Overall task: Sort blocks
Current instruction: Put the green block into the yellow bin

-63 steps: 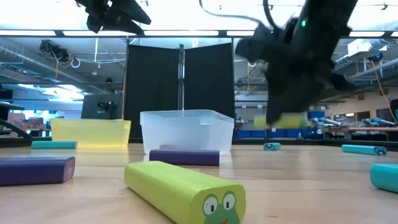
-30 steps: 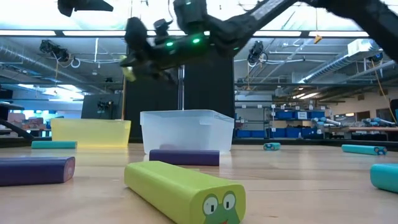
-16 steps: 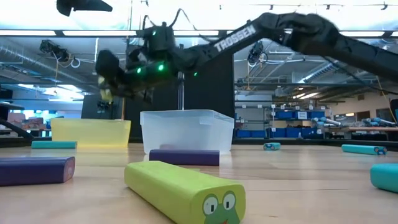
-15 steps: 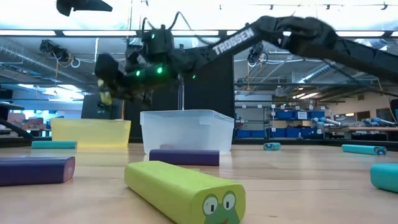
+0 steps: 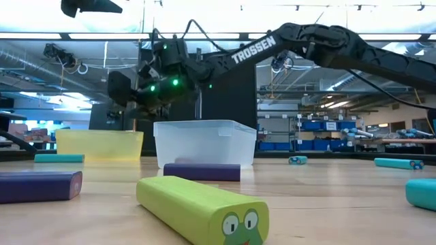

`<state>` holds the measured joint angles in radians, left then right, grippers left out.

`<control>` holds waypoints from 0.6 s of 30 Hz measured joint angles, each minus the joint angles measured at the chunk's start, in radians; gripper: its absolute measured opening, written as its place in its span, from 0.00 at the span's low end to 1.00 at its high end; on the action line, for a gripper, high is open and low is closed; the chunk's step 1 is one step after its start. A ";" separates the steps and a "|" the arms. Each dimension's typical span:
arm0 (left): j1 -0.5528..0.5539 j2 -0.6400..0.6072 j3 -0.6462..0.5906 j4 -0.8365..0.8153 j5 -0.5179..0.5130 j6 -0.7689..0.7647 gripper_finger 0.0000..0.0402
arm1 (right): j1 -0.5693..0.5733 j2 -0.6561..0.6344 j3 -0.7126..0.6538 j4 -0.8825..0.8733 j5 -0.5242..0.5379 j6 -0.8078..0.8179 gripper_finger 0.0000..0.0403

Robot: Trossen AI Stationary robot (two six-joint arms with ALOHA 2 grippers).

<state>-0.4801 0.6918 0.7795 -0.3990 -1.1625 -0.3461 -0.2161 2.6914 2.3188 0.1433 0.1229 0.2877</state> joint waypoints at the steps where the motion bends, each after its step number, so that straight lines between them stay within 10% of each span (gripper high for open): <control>1: 0.000 0.000 0.000 -0.001 0.000 -0.002 0.63 | 0.000 -0.007 0.000 -0.002 0.001 -0.001 0.73; 11: 0.001 -0.005 0.001 -0.158 0.004 -0.179 0.63 | 0.025 -0.074 -0.046 0.124 -0.012 -0.025 0.70; 18: 0.000 -0.005 0.000 -0.186 0.042 -0.211 0.63 | 0.053 -0.237 -0.349 0.297 0.046 -0.088 0.68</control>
<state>-0.4797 0.6868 0.7799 -0.5850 -1.1203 -0.5571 -0.1630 2.4548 1.9698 0.4402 0.1686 0.1999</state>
